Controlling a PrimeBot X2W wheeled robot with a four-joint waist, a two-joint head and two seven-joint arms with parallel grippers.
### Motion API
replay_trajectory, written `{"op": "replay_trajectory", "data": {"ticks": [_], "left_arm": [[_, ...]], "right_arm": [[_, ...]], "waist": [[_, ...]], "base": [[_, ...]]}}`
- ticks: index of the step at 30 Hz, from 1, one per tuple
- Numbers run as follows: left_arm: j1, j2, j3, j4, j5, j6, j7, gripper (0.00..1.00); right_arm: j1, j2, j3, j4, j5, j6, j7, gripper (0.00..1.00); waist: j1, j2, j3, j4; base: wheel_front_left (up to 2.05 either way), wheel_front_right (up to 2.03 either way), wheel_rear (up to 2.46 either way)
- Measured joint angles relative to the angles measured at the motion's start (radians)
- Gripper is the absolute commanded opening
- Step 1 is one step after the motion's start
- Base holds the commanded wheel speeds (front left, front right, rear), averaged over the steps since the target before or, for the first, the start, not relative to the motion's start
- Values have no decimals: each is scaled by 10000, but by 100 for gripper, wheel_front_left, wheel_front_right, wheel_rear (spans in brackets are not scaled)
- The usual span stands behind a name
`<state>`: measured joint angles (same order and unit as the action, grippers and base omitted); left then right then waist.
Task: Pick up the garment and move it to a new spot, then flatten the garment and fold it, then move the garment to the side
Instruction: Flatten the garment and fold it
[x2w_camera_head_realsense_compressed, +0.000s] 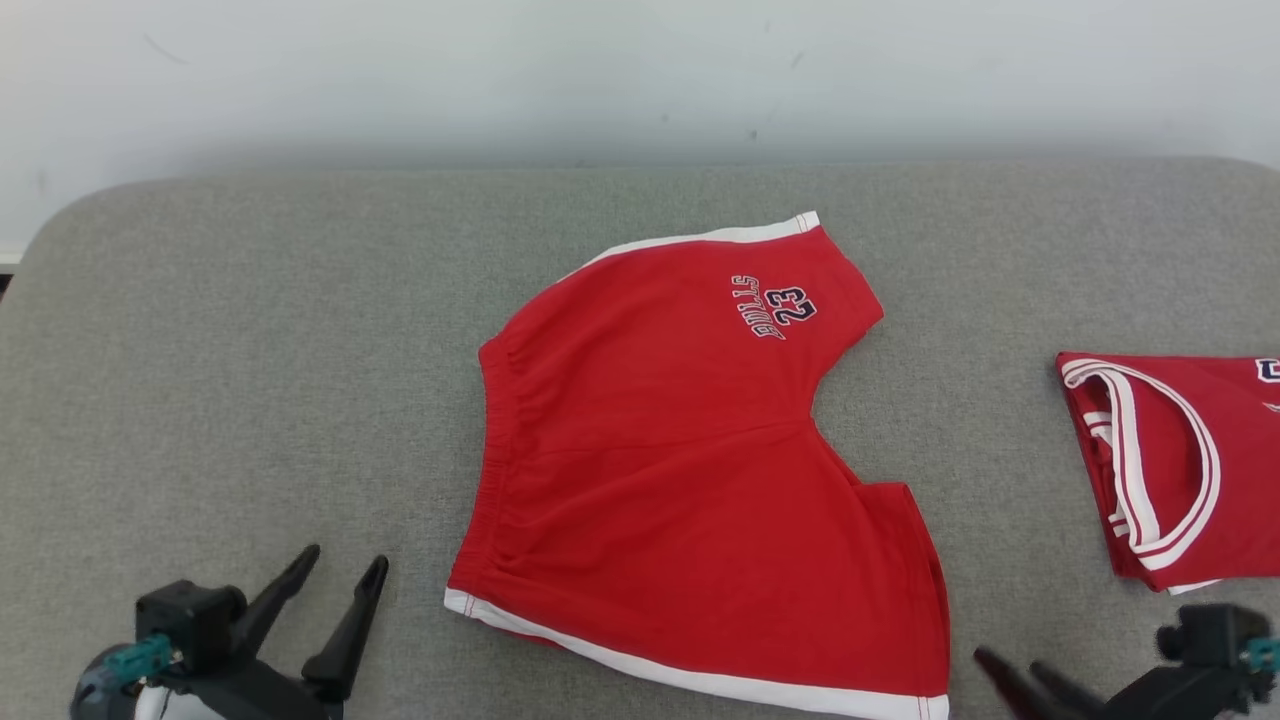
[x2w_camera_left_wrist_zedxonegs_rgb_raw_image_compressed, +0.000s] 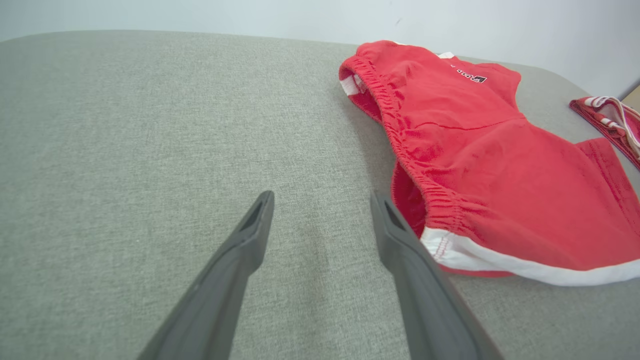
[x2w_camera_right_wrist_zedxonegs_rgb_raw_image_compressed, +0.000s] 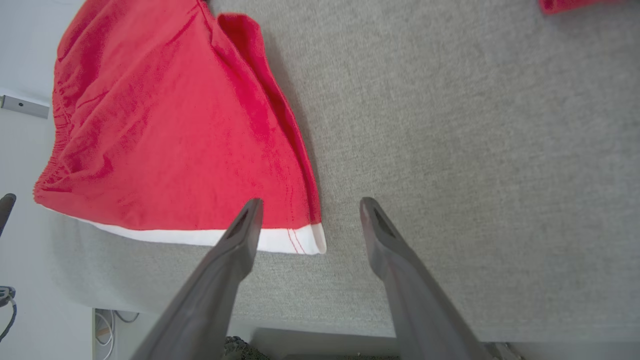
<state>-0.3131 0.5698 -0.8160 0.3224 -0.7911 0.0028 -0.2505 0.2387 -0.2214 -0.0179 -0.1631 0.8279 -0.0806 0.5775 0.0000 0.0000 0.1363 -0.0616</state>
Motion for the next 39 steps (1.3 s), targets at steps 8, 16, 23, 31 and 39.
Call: {"op": "replay_trajectory", "data": {"ticks": [8,16,23,31,39], "left_arm": [[235,-558,1371,-949,-328,1076,-12,100],[1119,-1532,2708,-2094,-727,1202,-13,100],[2055,-1816,2968,-2612,-577,1214,-13,100],[2121,-1561,2698,-2021,771,1214,-4,100],[2283,-1503,2949,-1714,1570,1214,322,100]], "right_arm": [[-1000,345,-244,-309,-1089,-102,-1555,100],[-1290,988,-334,-142,-1862,-253,-3237,100],[-1736,1074,238,52,-2644,-245,-4033,100],[-1893,930,642,796,-3419,-159,-4569,100],[-1870,777,382,1250,-3814,-174,-5166,100]], "waist": [[0,0,-480,131],[-1,0,-1165,291],[-1,-1,-1567,364],[1,-1,-1592,298],[0,0,-1631,286]], "base": [[0,0,0],[0,0,0],[0,0,0],[0,0,0],[0,0,0]]}}
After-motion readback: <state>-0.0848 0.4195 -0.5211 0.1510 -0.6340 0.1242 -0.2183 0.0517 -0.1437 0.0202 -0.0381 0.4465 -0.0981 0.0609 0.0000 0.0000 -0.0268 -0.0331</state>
